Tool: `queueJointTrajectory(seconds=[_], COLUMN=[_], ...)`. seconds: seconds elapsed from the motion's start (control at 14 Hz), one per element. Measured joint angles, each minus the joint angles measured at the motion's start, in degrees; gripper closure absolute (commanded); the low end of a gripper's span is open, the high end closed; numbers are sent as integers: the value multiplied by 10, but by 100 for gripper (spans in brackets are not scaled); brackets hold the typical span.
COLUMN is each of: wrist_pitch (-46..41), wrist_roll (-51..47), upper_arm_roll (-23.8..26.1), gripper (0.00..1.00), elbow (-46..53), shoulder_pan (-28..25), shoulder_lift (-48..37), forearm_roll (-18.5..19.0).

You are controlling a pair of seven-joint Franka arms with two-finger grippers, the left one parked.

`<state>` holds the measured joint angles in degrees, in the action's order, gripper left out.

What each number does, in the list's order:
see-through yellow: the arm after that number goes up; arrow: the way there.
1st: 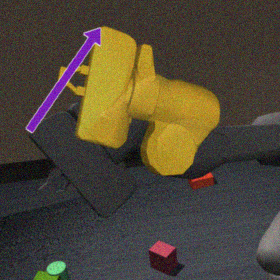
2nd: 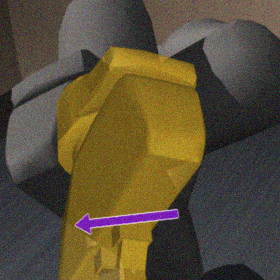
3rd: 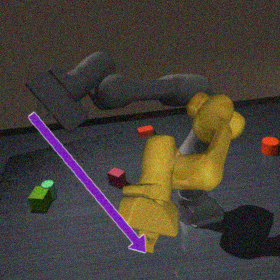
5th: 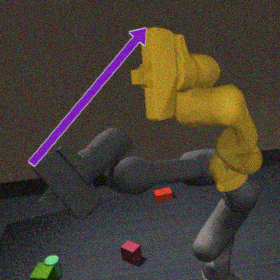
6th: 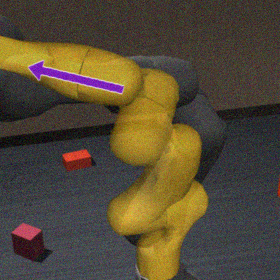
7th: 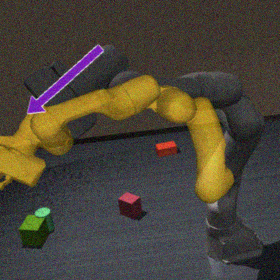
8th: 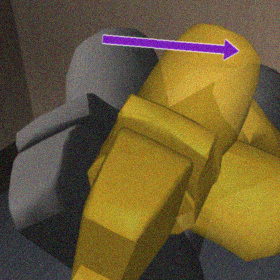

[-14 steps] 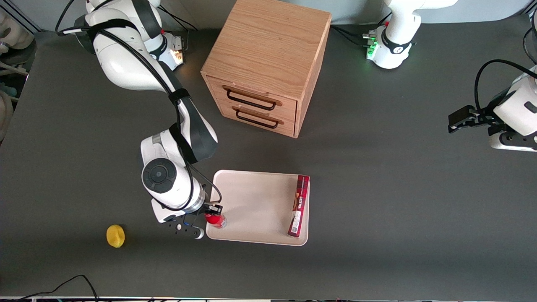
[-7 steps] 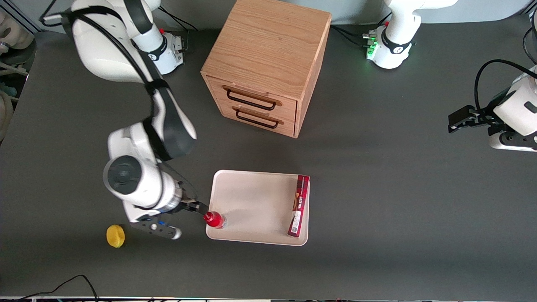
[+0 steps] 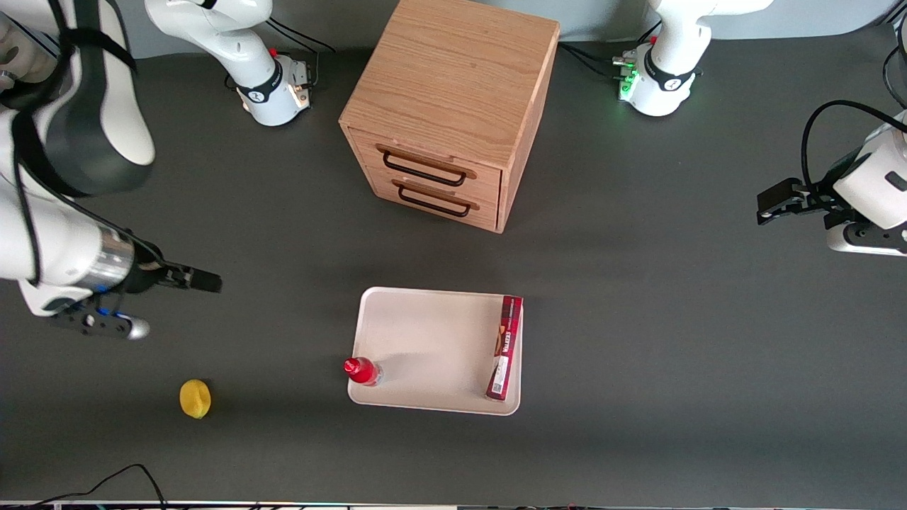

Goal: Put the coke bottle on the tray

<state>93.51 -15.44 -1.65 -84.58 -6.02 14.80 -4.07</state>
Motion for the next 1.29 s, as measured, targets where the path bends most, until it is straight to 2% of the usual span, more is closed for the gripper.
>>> queueJointTrajectory(seconds=[0.21,0.36,0.64,0.93,1.07,1.29], wrist_pitch=[64,80,85,64,36,7], wrist_roll=[22,24,24,25,42,59], upper_arm_roll=[0,0,10,16,17,16], gripper=[0,0,0,0,0,0], elbow=[-157,-216,-233,-233,-226,-211], shoulder_pan=[31,41,42,42,42,45], shoulder_lift=[-129,-188,-208,-211,-217,-225], forearm_roll=[0,0,2,30,55,61])
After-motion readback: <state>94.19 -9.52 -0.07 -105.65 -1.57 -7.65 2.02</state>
